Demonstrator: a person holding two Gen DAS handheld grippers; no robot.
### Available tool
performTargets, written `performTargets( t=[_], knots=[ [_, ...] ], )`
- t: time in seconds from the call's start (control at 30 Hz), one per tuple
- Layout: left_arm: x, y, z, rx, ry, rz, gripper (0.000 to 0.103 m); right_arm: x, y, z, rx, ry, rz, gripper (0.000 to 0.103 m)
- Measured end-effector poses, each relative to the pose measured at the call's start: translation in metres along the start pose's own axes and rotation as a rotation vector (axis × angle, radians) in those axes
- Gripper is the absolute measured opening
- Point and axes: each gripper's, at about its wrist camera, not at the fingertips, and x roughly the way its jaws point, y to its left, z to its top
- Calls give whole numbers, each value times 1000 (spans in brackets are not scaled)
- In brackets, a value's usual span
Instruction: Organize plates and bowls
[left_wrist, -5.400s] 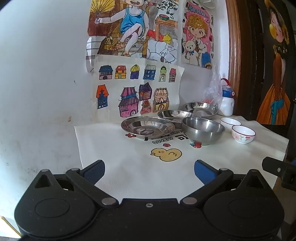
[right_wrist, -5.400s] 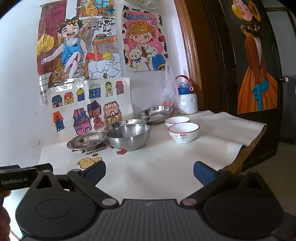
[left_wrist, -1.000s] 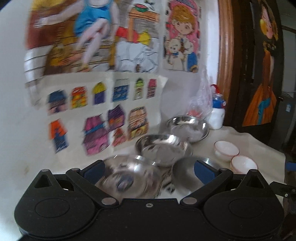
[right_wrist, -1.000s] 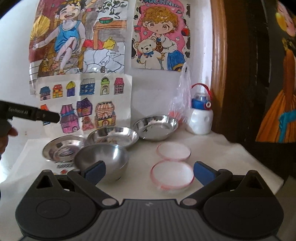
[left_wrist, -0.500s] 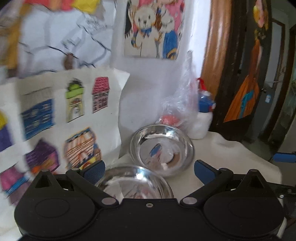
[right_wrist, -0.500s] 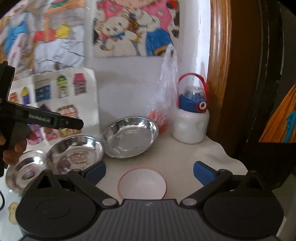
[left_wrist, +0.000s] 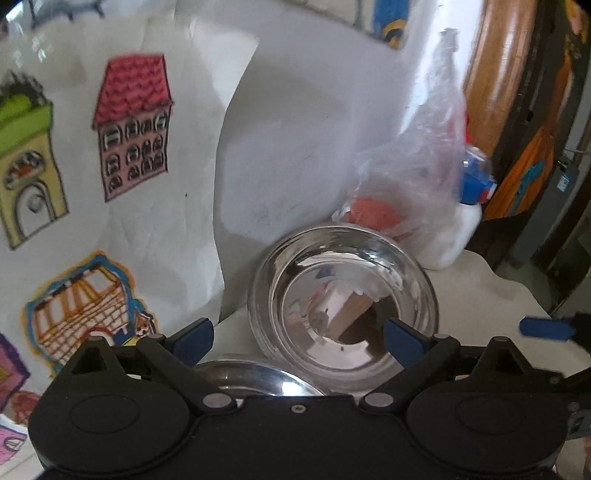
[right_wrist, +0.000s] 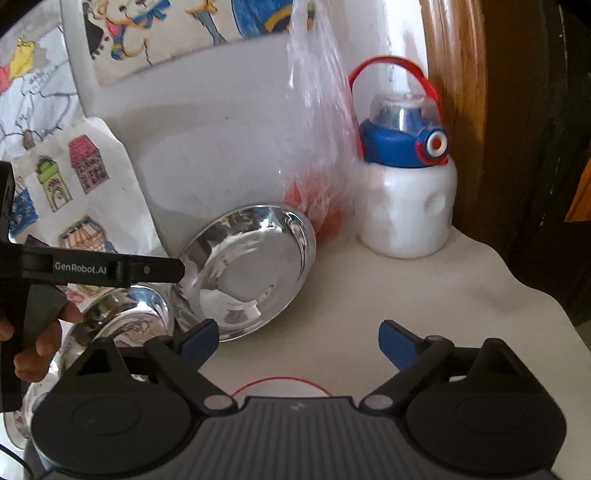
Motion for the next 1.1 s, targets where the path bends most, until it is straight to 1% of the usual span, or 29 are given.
performTargets(
  t=[0.1,0.23,0.33,0.37,0.4,0.43,0.47,0.5,0.53,0.57,0.6,0.67,0.7,0.77,0.8,0.83,0.87,0.93,0.97,1.03,1.1],
  knots=[
    [10,2,1,-16,26,7,98,11,0,3,7,14,5,94],
    [26,4,2,-16,51,22,95,28,-2,10,66,47,33,90],
    [36,7,2,-42,74,30,91,41,-5,15,104,75,42,81],
    [40,7,2,-55,73,36,88,44,-6,16,114,83,47,74],
    [43,8,1,-66,68,44,87,47,-8,17,125,88,52,69],
    [45,8,1,-76,65,50,83,50,-9,18,139,97,51,61],
    [47,8,1,-83,66,55,79,52,-10,18,151,104,53,57],
    [49,9,2,-92,67,54,77,54,-12,18,163,107,60,55],
    [51,9,3,-104,69,54,72,55,-13,19,171,110,61,51],
    [53,10,4,-114,70,53,70,56,-14,19,175,111,61,46],
    [55,11,5,-123,73,51,66,57,-14,20,180,111,64,43],
    [60,12,6,-134,82,45,54,57,-13,19,180,108,68,34],
    [62,13,7,-139,87,44,51,57,-12,20,176,106,68,31],
    [66,13,7,-146,91,41,44,57,-10,21,168,103,68,22],
    [68,13,7,-149,94,39,42,57,-7,22,163,104,67,20],
    [70,14,8,-154,96,38,37,58,-5,23,156,103,63,19],
    [69,15,7,-158,98,38,32,58,-3,24,148,101,51,18],
    [71,16,6,-168,105,36,26,58,0,23,134,95,33,18],
    [70,17,6,-173,100,42,22,58,1,23,135,91,29,18],
    [71,18,5,-182,97,52,15,55,3,22,140,76,30,17],
    [69,20,4,-203,93,50,14,51,5,24,133,62,27,17]
  ],
)
